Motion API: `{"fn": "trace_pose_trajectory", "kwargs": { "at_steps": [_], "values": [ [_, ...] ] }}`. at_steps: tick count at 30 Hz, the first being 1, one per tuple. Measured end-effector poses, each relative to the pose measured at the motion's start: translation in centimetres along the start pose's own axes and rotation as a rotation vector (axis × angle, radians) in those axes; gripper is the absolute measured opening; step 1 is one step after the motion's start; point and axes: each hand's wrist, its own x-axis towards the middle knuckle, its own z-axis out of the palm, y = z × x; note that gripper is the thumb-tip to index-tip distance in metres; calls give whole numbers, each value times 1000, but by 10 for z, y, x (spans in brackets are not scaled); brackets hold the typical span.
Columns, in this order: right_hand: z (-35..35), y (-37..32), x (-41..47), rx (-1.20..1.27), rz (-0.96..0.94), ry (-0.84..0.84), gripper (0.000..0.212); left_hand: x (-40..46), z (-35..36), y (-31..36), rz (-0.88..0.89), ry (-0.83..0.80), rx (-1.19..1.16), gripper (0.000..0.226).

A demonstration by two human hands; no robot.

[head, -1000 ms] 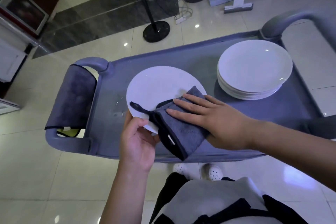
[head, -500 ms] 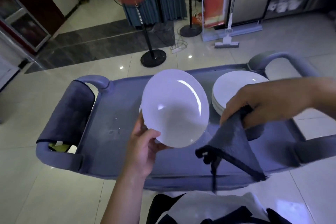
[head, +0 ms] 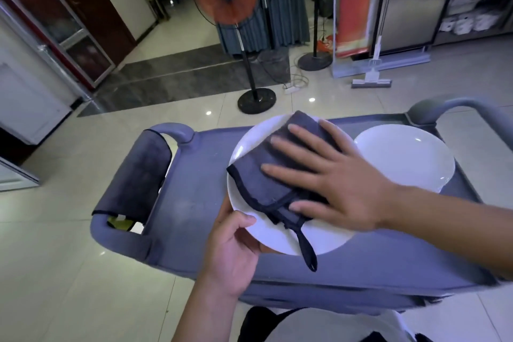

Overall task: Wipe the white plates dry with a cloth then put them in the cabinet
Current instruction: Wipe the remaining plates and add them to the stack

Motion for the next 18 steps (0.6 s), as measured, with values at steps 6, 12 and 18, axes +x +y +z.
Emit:
{"fn": "trace_pose_trajectory", "kwargs": {
  "at_steps": [6,12,18],
  "values": [
    [21,-21,6,42,-3,-48,64,-6,4,1,-3,37,30,54],
    [24,-4,17,121,174,-47,65,-11,6,5,18,13,66,63],
    [23,-10,-8,200,351,22,64,-14,16,6,79,19,58,59]
  ]
}}
